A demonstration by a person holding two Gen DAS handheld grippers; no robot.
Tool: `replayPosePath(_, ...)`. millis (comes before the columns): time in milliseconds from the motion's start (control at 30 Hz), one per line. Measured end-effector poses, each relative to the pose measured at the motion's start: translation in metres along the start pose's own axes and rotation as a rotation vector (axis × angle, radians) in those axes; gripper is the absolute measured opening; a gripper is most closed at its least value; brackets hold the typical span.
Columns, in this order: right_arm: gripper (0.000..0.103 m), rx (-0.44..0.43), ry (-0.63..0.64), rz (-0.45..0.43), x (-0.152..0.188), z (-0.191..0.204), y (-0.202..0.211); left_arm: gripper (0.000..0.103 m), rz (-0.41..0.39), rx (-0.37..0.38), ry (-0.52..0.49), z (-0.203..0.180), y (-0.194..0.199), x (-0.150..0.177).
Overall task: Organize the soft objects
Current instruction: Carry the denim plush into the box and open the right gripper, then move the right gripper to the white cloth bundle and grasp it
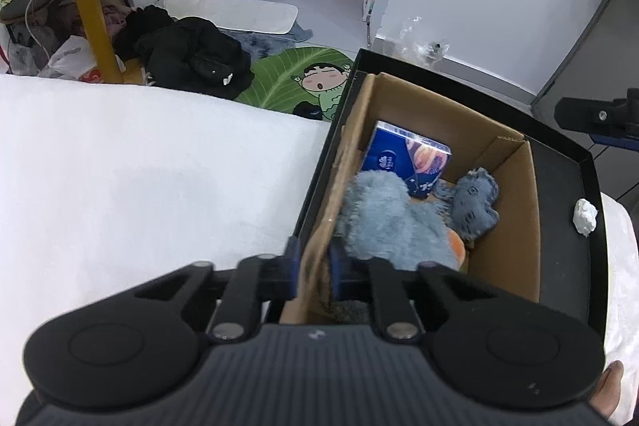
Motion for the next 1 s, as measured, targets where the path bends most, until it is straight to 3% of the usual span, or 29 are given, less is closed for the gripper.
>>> replayPosePath(67, 0.064, 0.016, -0.008, -0.004, 0.002, -0.006, 0.003, 0.011, -0.006, -0.004, -0.005, -0.001, 0.001, 0.001)
replayPosePath(567, 0.076, 0.071, -0.003, 0.002, 0.02, -0.047, 0.018, 0.011, -0.017, -0.027, 0.002, -0.005, 0.006, -0.002)
replayPosePath(767, 0.078, 0.084, -0.001, 0.019, 0.031, -0.072, 0.023, 0.019, -0.049, -0.054, -0.035, -0.014, 0.014, -0.002)
replayPosePath(1000, 0.082, 0.103, 0.017, 0.01, 0.033, -0.097, 0.03, 0.034, -0.063, -0.093, -0.06, -0.021, 0.017, -0.002)
Point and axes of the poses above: each gripper's, at about its wrist camera, not at the fingertips, and y roughly against the way its jaws point, z to its left, x to its underside, the point moved 5 cm from there along -y, roughly the way its jaws point, and after that the axes turned 13 degrees about -x, right-handed, at the moved point
